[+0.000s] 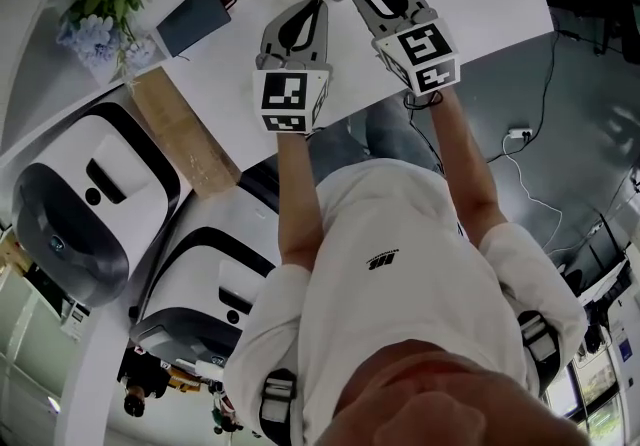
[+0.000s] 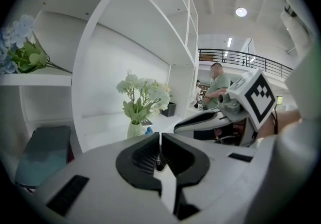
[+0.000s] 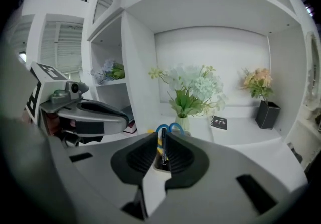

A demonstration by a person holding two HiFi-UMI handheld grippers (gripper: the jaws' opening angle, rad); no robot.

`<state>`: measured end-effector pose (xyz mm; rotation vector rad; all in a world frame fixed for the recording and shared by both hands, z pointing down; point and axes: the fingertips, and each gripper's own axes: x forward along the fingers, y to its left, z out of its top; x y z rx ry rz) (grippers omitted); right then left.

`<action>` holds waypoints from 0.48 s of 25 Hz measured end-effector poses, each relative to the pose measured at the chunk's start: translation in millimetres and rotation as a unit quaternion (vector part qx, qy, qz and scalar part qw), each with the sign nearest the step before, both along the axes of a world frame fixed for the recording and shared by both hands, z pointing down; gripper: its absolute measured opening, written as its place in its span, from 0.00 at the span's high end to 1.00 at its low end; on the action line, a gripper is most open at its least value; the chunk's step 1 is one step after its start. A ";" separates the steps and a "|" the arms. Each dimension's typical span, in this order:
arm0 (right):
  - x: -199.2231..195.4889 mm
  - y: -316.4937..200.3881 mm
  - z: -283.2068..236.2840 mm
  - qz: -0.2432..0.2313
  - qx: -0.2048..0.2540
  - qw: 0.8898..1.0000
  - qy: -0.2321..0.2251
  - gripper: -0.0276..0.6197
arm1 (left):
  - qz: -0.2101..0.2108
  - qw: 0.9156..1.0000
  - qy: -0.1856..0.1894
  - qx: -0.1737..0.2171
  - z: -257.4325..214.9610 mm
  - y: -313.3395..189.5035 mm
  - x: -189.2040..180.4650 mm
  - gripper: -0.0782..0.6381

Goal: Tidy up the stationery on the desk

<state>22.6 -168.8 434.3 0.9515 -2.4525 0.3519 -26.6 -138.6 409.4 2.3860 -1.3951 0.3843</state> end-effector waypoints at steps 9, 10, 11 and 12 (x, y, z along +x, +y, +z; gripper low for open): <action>15.8 34.4 -14.9 0.030 -0.006 1.000 -0.005 0.94 | 0.031 0.999 -0.006 0.010 -18.6 19.1 7.3 0.89; 16.9 37.2 -16.7 0.034 -0.005 0.999 -0.006 0.95 | 0.034 0.999 -0.007 0.012 -20.6 21.2 8.0 0.89; 17.7 39.9 -18.7 0.037 -0.005 0.999 -0.007 0.95 | 0.037 0.999 -0.007 0.013 -22.7 23.4 8.7 0.89; 18.4 42.4 -20.6 0.039 -0.004 0.999 -0.008 0.95 | 0.041 0.999 -0.007 0.015 -24.8 25.4 9.3 0.89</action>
